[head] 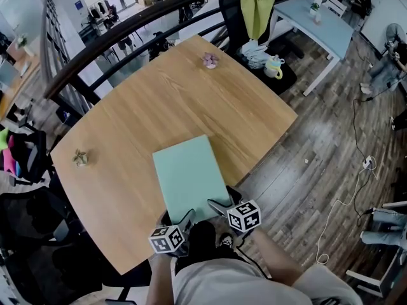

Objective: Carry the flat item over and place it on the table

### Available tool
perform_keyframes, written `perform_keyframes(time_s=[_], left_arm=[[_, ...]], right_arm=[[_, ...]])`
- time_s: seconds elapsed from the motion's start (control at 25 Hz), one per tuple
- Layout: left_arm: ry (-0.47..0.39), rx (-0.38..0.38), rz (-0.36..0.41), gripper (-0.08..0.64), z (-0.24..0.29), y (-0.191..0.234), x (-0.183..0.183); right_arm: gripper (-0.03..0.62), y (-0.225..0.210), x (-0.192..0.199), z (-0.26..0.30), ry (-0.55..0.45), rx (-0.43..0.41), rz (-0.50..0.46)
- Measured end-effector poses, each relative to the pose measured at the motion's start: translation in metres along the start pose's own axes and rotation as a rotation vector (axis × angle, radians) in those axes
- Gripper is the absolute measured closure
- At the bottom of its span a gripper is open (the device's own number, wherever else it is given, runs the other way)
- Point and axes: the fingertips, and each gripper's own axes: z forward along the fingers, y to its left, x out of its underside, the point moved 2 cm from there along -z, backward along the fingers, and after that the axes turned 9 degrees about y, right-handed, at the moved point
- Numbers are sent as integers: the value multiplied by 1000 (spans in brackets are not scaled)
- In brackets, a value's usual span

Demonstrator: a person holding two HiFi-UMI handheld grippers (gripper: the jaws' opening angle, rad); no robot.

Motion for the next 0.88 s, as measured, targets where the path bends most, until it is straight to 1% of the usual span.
perform_keyframes(time_s=[0.56,0.88], left_arm=[[23,11,15,95,23,19,-47],[33,14,23,95,36,31,-69]], right_arm=[[189,-16,-37,34,9,16,9],[187,-25,-52,53,32,30,17]])
